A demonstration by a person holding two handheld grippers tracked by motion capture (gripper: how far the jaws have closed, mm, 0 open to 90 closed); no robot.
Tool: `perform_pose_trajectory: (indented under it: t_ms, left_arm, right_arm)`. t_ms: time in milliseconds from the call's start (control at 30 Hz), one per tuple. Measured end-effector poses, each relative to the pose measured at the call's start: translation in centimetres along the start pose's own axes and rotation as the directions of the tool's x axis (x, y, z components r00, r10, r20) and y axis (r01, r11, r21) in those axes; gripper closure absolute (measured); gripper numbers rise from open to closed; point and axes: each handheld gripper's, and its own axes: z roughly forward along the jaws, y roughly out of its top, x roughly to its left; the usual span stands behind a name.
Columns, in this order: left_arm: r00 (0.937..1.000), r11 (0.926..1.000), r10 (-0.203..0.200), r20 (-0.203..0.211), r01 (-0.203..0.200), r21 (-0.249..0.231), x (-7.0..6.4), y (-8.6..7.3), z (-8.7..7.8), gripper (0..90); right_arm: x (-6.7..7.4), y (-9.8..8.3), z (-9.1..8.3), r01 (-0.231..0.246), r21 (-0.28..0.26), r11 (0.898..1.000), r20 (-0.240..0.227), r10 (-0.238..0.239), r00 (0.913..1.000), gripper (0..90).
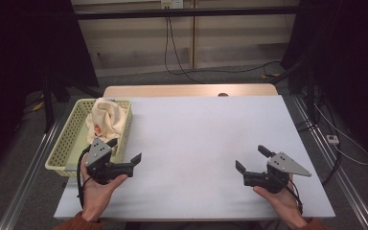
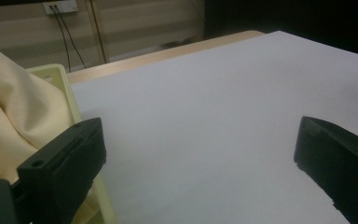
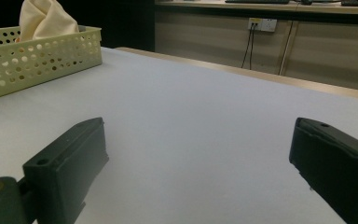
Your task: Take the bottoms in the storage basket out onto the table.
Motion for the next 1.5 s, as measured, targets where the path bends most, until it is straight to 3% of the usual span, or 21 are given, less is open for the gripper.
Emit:
perform_pose_trajectory:
  t_ms: [367, 467, 667, 1067, 1233, 1467, 1500]
  left_arm:
    - [1.0, 1.0, -0.009, 0.002, 0.009, -0.001, 1.0, 0.7, -0.7, 3.4]
    - [0.9999, 0.9998, -0.009, 0.013, 0.009, 0.018, 1.4, 1.1, -0.9, 4.4]
    - [0.9998, 0.9997, -0.019, -0.006, 0.019, 0.018, 2.4, 1.8, -1.2, 4.4]
    - [0.9988, 0.998, -0.032, -0.037, 0.034, 0.054, 5.1, 3.1, -0.3, 4.7]
    - [0.9966, 0.997, -0.056, -0.061, 0.059, 0.051, 6.6, 3.7, 0.1, 4.5]
    - [0.995, 0.9953, -0.058, -0.081, 0.064, 0.072, 7.8, 4.3, 0.8, 4.3]
    - [0.9949, 0.9953, -0.037, -0.094, 0.045, 0.086, 8.0, 4.3, 1.1, 4.4]
  right_arm:
    - [0.0, 0.0, -0.1, 0.008, 0.0, 1.0, 0.004, -0.008, 1.0, 4.3]
    - [0.0, 0.1, 0.0, -0.004, -0.001, 1.0, 0.0, 0.004, 1.0, 4.3]
    - [-0.1, 0.1, 0.2, 0.0, -0.002, 1.0, -0.004, 0.0, 1.0, 4.3]
    - [-0.3, 0.0, 0.1, -0.003, 0.006, 1.0, -0.005, 0.003, 1.0, 4.4]
    - [-0.4, -0.1, 0.1, -0.009, 0.009, 1.0, -0.004, 0.009, 1.0, 4.4]
    - [-0.4, -0.1, 0.2, -0.024, 0.01, 1.0, 0.0, 0.024, 0.9997, 4.5]
    - [-0.5, -0.1, 0.2, -0.022, 0.011, 1.0, 0.0, 0.022, 0.9998, 4.4]
